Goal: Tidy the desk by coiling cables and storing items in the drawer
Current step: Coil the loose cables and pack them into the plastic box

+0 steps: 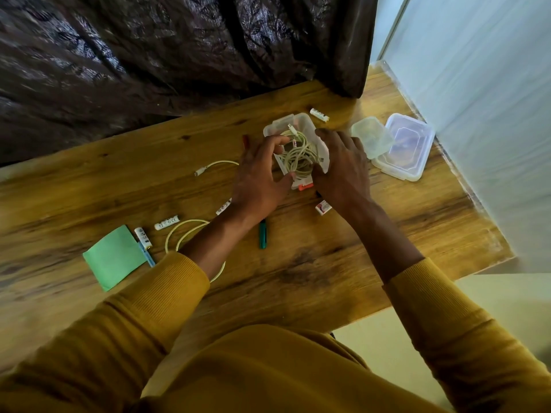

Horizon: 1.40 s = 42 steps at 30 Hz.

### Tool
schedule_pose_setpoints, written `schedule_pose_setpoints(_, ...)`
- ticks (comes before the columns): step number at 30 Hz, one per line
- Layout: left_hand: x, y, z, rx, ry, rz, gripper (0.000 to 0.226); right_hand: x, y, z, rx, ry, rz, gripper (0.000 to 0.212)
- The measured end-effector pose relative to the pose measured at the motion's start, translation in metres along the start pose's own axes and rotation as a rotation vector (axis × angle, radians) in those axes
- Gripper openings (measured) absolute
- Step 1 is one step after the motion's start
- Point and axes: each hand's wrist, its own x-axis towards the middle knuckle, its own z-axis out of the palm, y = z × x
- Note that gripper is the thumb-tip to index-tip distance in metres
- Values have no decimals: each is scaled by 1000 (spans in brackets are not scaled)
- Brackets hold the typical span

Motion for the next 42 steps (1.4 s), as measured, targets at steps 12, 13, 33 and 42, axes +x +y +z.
schedule_pose_setpoints(12,18,-8,8,45,39,-44,24,6,5,20,50,61,-73,43)
schedule_pose_setpoints(13,23,-10,8,82,41,-50,24,7,4,23,19,29,-78,46)
schedule_pose_setpoints(33,94,-15,18,306,-185,-143,16,14,4,37,-226,-64,-67,67)
schedule_pose_setpoints(42,89,-8,15,420,-248,-95,48,9,7,35,-110,-40,-47,61)
